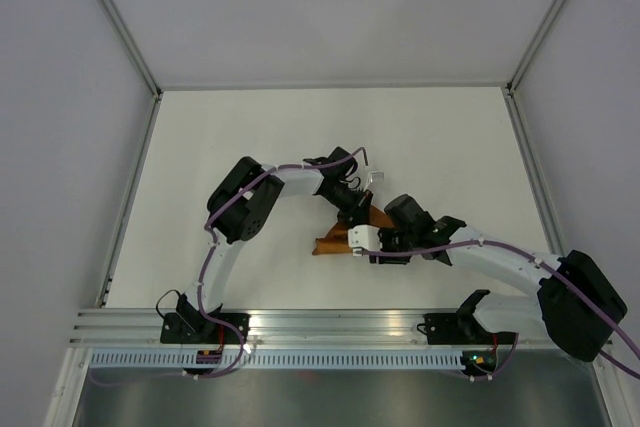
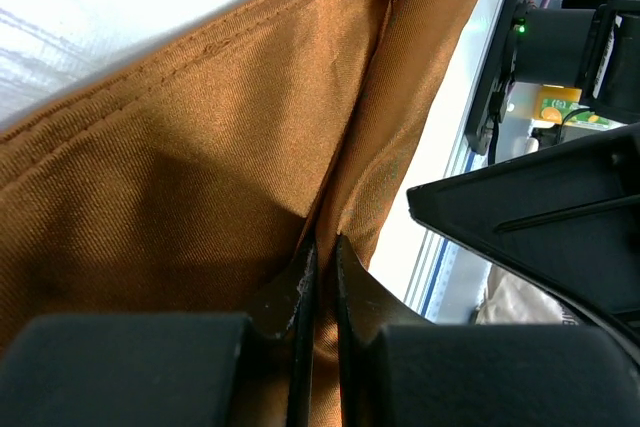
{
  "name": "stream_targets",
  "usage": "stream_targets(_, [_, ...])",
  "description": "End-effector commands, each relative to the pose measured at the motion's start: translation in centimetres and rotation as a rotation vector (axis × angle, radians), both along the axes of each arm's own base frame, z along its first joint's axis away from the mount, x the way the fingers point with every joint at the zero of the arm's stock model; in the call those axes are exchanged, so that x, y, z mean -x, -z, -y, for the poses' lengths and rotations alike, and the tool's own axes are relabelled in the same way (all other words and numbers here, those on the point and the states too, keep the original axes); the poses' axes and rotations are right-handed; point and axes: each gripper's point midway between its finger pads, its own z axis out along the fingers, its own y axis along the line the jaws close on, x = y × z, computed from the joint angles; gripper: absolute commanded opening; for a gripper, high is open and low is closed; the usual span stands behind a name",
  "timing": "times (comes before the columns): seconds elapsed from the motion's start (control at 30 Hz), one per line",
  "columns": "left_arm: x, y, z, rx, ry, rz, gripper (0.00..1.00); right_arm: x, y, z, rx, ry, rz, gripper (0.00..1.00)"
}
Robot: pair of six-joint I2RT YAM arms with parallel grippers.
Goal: Fold the napkin, place the utensils inside, and roll it up
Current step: Roll the napkin with the utensil
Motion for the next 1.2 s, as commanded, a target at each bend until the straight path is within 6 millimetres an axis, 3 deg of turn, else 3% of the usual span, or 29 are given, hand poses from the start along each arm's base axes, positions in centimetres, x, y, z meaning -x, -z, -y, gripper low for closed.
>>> stream_targets(0.0, [-0.2, 6.2, -3.6, -0.246, -0.064, -0.011, 0.02, -2.1, -0.4, -0.9, -0.022, 0.035, 0.109, 0.41])
stream_targets(0.53, [-0.4, 6.0, -3.5, -0.230, -0.056, -0.036, 0.02, -2.4, 2.5, -0.9, 0.031, 0.013, 0.167, 0.39])
stream_targets(0.7, [-0.3, 6.0, -3.6, -0.231, -0.052, -0.043, 0.02, -2.8, 1.3, -0.9, 0.000, 0.008, 0.238, 0.41])
stream_targets(0.93, [-0.3, 5.9, -3.7, -0.227, -0.050, -0.045, 0.02, -0.7, -1.7, -1.7, -0.077, -0.121, 0.207, 0.48])
stream_targets(1.17, [-0.2, 6.2, -3.9, -0.229, -0.047, -0.052, 0.02, 0.2, -0.9, -2.0, -0.106, -0.215, 0.215, 0.48])
